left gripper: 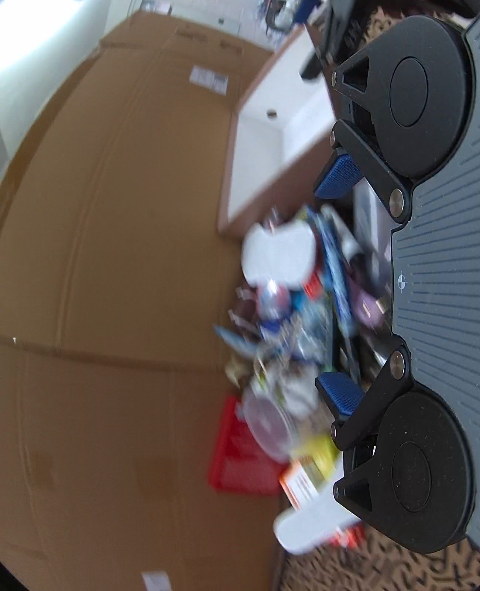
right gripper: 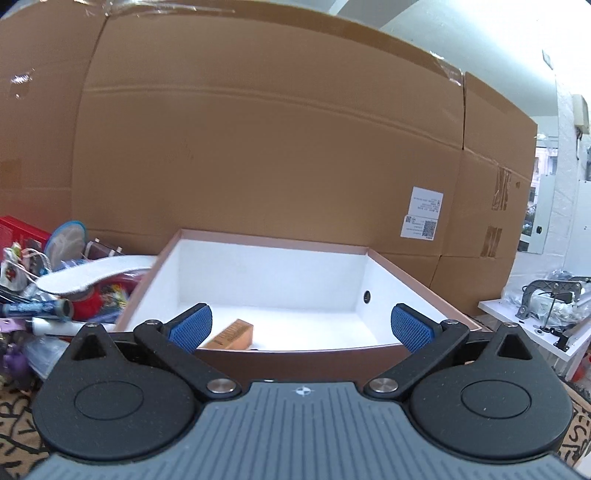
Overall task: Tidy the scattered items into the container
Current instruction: 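Withdraw both tools from the pink box back to the pile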
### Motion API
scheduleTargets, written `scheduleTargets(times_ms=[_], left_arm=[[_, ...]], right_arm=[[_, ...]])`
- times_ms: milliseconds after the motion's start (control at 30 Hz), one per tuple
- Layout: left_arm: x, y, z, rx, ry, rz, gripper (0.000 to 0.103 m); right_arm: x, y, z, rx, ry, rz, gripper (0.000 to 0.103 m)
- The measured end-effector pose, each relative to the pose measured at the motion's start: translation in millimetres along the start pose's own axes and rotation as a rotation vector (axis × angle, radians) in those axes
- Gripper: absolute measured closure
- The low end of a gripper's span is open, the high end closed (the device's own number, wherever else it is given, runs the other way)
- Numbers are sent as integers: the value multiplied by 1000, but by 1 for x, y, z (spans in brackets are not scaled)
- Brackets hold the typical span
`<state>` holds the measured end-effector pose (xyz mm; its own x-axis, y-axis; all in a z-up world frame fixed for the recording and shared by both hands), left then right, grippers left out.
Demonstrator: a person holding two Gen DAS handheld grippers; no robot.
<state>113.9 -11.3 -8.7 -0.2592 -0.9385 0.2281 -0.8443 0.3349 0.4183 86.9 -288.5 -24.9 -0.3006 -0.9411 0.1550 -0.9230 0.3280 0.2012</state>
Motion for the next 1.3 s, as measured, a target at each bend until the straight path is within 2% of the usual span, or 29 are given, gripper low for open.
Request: scheduleTargets(times_ms=[233,333,467,633,767,867,1033,1300], left_arm=[[-57,23,51,-81,90,-158,0],[-65,29,66,-114,108,-154,0],[-66,33,71,-115,76,-143,0],[-66,32,64,-95,35,-112,0],[-60,24,53,-81,2,-37,0],[-50,15,39,-61,-58,11,0],[-36,-6,13,-31,-150,66,0],[-23,-50,-9,-91,-192,165,11]], right_arm=[[-40,37,9,18,52,-95,0],[-67,47,20,-2,87,-162,0],[-104,59,37,-33,166,-241,0],[-125,61,38,-37,201,-272,0],[-137,60,35,-14,230,-324,0],[-149,61,38,-7,269,-373,0],[-160,52,36,5,300,-376,0],[-178,33,27,39,348,-409,1]])
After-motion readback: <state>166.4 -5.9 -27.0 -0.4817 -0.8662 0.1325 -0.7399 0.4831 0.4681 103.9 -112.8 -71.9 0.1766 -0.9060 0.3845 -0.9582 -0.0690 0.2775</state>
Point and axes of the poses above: each gripper's, at about its wrist camera, not at the fingertips, and y roughly against the way its jaws point, x to its right, z to its underside, the point moved 4 cm from there along -y, roughly the way its jaws point, and after that the axes turned 11 degrees about z, right-handed, at the moved point
